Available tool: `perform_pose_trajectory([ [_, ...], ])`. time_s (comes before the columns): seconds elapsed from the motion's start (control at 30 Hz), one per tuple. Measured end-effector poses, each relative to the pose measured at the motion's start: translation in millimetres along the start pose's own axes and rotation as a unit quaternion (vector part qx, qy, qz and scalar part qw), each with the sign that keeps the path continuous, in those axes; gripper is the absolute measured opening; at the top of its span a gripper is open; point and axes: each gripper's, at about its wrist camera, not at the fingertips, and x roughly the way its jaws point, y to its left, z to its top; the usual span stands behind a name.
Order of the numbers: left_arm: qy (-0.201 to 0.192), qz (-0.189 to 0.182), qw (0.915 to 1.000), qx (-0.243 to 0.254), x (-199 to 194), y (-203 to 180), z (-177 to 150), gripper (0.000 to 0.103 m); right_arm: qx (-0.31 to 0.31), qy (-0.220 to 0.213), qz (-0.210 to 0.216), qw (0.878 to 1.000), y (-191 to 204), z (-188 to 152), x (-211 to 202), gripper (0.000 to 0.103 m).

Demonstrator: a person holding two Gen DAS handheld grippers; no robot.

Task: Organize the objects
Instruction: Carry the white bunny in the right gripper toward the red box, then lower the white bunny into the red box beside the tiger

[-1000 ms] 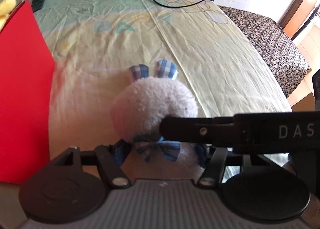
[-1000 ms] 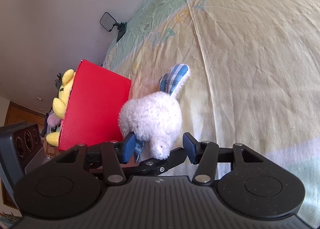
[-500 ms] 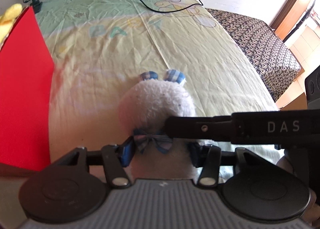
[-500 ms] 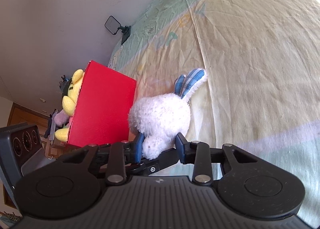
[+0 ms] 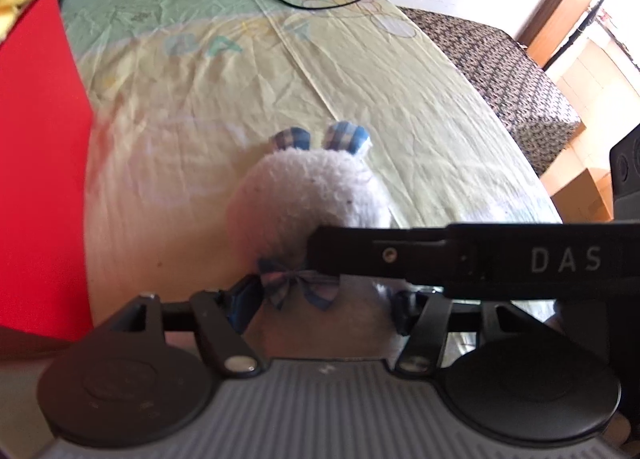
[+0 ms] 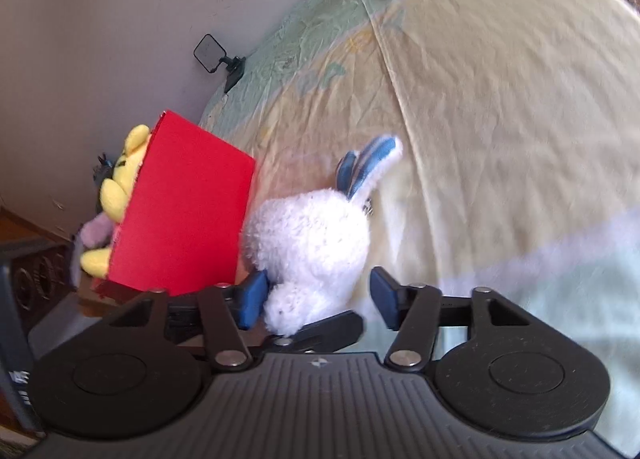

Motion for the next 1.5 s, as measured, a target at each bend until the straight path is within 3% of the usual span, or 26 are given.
perform_pose_trajectory([
  [0.1, -0.006, -0.012, 0.9994, 0.032, -11.0, 1.0, -5.5, 0.053, 0.006, -0.012, -0.006, 1.0, 10.3, -8.8, -4.0, 0.042],
  [0.5, -0.009, -0.074, 0.9859, 0.15, -97.2, 32.2, -53.1, 0.052, -0.013, -0.021, -0.019, 1.0, 93.8, -71.9, -26.7, 0.042],
  [0.73, -0.017, -0.11, 0.9783, 0.175, -158.4, 78.4, -75.1, 0.052, -0.044, -0.009, -0.008, 0.999, 155.3, -101.2, -26.3, 0.041],
  [0.9, -0.054, -0.124, 0.9757, 0.173, -207.0, 102.1, -85.0, 0.052, -0.083, -0.015, 0.018, 0.996, 199.0, -107.2, -33.2, 0.041],
  [1.17, -0.149, -0.098, 0.9736, 0.143, -271.2, 138.4, -84.8, 0.052, -0.145, -0.048, 0.088, 0.984, 252.5, -95.8, -29.3, 0.039],
  [1.37, -0.188, -0.045, 0.9751, 0.108, -286.8, 164.2, -71.4, 0.052, -0.163, -0.049, 0.142, 0.975, 273.8, -72.2, 3.8, 0.039],
  [1.5, -0.194, -0.019, 0.9782, 0.072, -282.0, 187.5, -57.8, 0.052, -0.171, -0.039, 0.157, 0.972, 283.7, -52.3, 34.7, 0.039],
])
